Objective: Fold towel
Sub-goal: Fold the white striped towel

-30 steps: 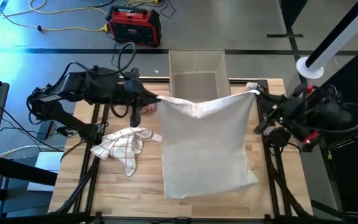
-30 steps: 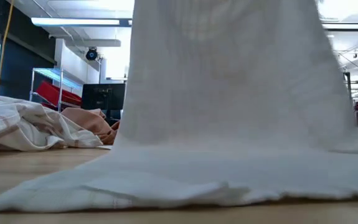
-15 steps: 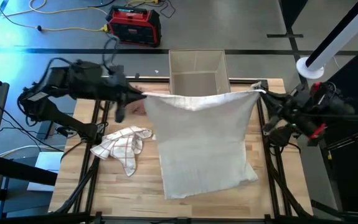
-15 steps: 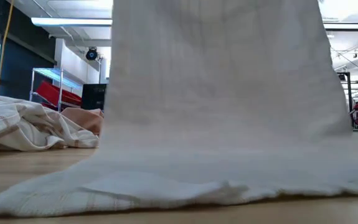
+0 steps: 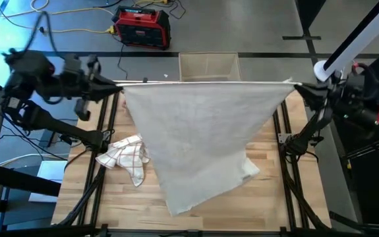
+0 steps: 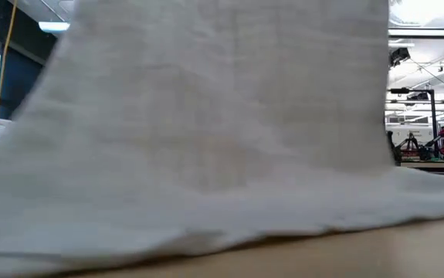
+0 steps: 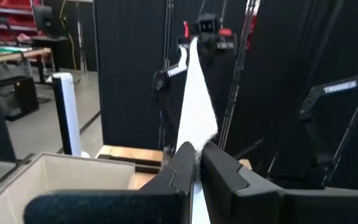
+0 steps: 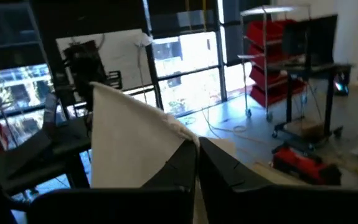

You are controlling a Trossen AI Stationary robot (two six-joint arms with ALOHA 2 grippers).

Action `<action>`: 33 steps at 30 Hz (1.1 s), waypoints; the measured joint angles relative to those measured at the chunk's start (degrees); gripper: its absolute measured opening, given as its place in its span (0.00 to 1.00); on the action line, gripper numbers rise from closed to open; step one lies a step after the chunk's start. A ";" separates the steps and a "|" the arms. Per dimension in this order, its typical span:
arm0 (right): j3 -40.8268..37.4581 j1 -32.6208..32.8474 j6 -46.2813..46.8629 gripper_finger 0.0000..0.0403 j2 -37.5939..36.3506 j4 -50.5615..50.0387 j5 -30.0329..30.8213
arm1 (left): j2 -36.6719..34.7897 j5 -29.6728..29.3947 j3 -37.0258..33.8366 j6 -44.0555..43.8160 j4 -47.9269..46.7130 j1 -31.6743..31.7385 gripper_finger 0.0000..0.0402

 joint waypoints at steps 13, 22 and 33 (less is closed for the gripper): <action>-2.55 -3.98 45.32 0.00 0.85 -38.68 -27.10 | 1.38 0.55 -1.16 -2.91 -3.41 -0.04 0.02; -2.50 -26.41 35.93 0.00 1.75 -45.31 -74.21 | 5.62 1.88 -1.07 -1.29 -3.01 -0.02 0.02; -2.47 -53.71 34.70 0.00 11.92 -52.80 -80.41 | 10.74 -8.73 -1.09 -1.76 -2.54 0.02 0.02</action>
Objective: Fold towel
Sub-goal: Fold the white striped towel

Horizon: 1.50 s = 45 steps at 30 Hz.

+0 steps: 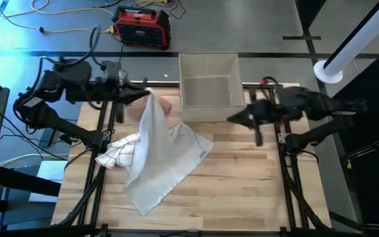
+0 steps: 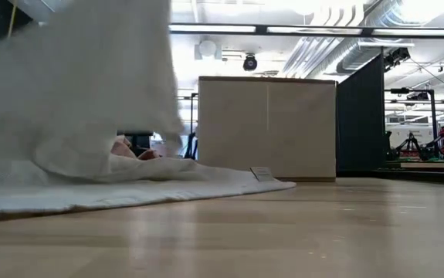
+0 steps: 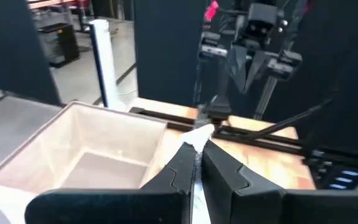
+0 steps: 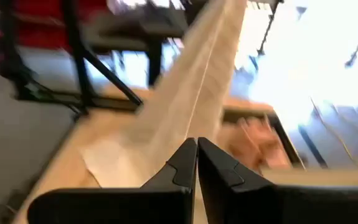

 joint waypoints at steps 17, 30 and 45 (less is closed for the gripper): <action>-0.04 -3.34 5.60 0.00 22.53 -5.80 -16.91 | 1.14 33.46 0.02 -8.88 -8.32 -0.97 0.02; -0.04 -3.32 -2.00 0.27 37.56 1.53 -21.97 | 3.37 42.26 0.02 -23.57 -23.75 -7.02 0.02; -0.07 -4.33 -6.91 0.46 46.18 22.10 -21.55 | 3.62 45.22 0.02 -38.37 -26.98 -14.89 0.02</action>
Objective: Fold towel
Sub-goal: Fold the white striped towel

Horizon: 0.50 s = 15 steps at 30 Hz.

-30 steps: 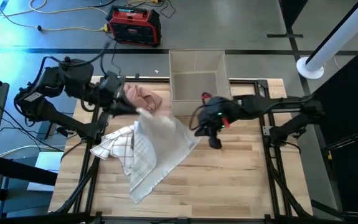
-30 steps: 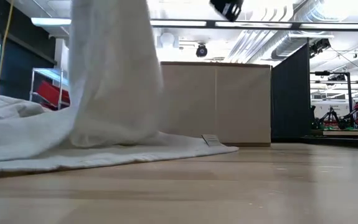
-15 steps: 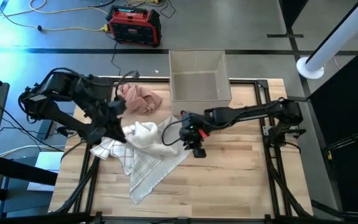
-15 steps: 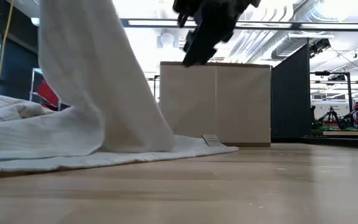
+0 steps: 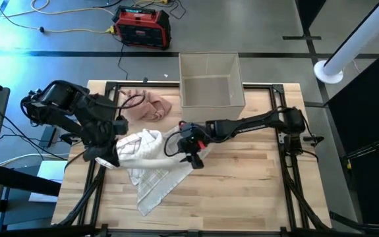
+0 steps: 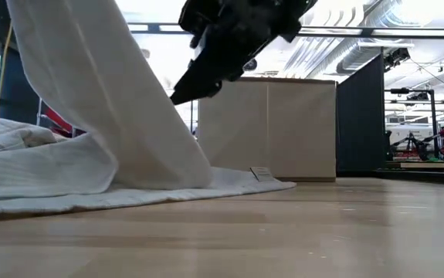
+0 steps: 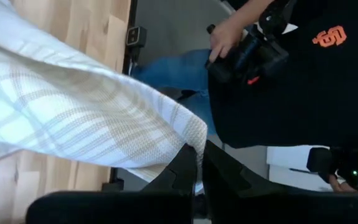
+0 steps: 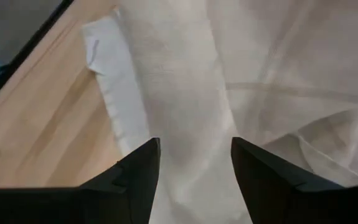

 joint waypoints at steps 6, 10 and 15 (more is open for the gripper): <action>0.07 -2.73 0.01 0.46 2.83 0.95 3.69 | 0.07 -0.16 0.00 0.02 0.00 -0.83 0.02; 0.04 -3.17 -0.05 0.46 5.73 1.37 1.18 | 0.07 -1.27 0.00 0.01 -0.02 -0.79 0.02; 0.02 -0.93 -1.48 0.46 9.80 3.70 0.63 | 0.07 -2.49 0.00 0.00 0.00 -0.79 0.02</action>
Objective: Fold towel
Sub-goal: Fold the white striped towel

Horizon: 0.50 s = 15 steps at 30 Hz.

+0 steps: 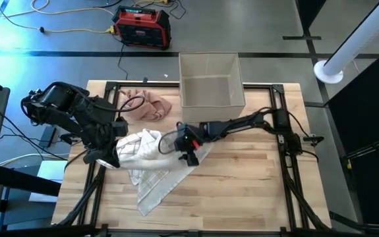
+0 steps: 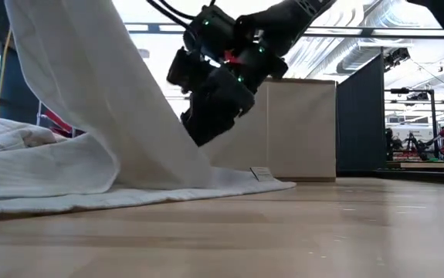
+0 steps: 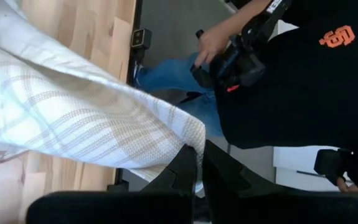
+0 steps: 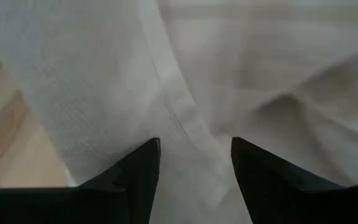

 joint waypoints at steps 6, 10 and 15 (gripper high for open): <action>0.06 1.53 1.38 0.42 3.89 1.60 2.74 | 0.00 -0.54 -0.01 0.01 -0.19 0.03 0.02; 0.42 1.73 4.42 0.19 4.93 0.15 3.75 | 0.00 -0.65 -0.02 0.03 -0.22 0.02 0.02; 0.03 1.68 6.22 0.03 1.41 -7.08 4.32 | 0.01 -1.70 -0.04 0.54 -0.43 0.01 0.02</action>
